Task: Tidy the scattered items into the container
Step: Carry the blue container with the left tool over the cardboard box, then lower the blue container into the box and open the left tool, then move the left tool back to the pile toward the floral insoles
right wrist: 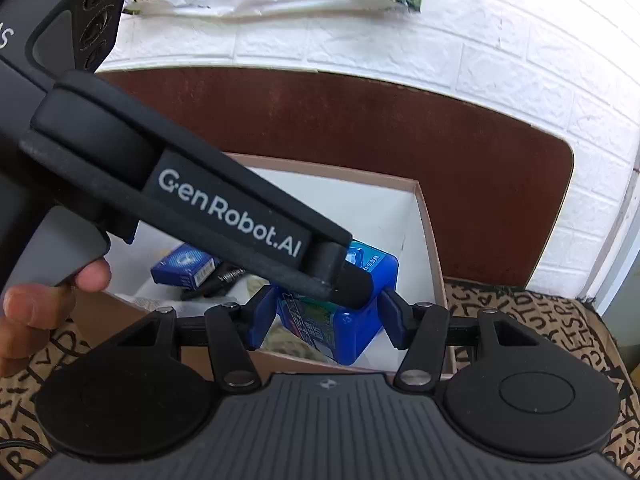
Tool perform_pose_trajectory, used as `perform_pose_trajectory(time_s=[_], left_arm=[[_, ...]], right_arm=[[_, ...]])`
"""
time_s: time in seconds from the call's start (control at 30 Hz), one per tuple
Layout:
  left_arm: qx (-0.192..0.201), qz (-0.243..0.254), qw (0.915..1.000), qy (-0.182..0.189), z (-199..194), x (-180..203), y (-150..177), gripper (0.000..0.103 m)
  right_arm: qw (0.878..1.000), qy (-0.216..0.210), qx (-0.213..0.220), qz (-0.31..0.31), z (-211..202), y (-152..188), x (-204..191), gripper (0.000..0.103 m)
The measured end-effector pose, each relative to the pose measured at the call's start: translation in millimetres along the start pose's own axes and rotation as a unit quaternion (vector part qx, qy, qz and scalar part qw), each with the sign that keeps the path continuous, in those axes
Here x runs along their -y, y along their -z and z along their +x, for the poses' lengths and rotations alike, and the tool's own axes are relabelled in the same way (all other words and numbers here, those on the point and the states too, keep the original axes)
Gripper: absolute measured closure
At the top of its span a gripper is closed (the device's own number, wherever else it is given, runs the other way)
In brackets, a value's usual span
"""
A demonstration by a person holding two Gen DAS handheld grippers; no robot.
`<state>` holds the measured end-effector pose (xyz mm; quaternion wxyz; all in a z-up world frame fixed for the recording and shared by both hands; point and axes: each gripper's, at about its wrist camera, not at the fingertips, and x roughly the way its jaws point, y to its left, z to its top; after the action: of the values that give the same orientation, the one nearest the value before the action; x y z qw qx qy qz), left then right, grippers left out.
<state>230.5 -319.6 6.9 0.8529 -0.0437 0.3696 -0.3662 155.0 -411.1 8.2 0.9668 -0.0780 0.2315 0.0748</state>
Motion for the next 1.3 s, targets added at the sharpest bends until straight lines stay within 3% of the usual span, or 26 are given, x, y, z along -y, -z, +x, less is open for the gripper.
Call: perform_pose_trajectory(time_s=[0.23, 0.3, 0.37, 0.4, 0.57, 0.73, 0.97, 1.3], left_arm=[[-0.014, -0.003, 0.9999, 0.009, 15.4, 1.7, 2.3, 0.036], [-0.022, 0.0, 0.9997, 0.014, 17.6, 3.2, 3.8, 0.028], [-0.026, 0.002, 0.9995, 0.02, 18.4, 4.3, 6.1, 0.018], [-0.023, 0.001, 0.9996, 0.019, 17.1, 4.7, 7.2, 0.012], [-0.008, 0.011, 0.9999, 0.006, 2.7, 5.8, 11.0, 0.006], [0.013, 0.033, 0.999, -0.027, -11.8, 7.8, 19.5, 0.0], [0.01, 0.016, 0.9986, -0.05, -21.3, 5.1, 23.4, 0.0], [0.029, 0.022, 0.9977, -0.056, -43.9, 8.8, 28.5, 0.0]], right_arm=[[1.0, 0.0, -0.004, 0.026, 2.4, 8.0, 12.8, 0.041], [1.0, 0.009, -0.001, 0.026, 1.6, 9.0, 13.5, 0.039], [1.0, 0.017, 0.006, 0.023, -0.6, 9.6, 12.7, 0.028], [0.999, 0.018, 0.01, 0.025, -2.2, 10.0, 12.1, 0.016], [0.999, 0.035, 0.029, 0.024, -12.2, 12.0, 5.5, 0.001], [0.998, 0.032, 0.034, 0.034, -21.7, 12.7, -1.7, 0.0], [0.999, 0.034, 0.025, 0.031, -19.1, 1.3, -12.3, 0.0], [0.998, 0.031, 0.029, 0.038, -26.8, -5.1, -20.4, 0.0]])
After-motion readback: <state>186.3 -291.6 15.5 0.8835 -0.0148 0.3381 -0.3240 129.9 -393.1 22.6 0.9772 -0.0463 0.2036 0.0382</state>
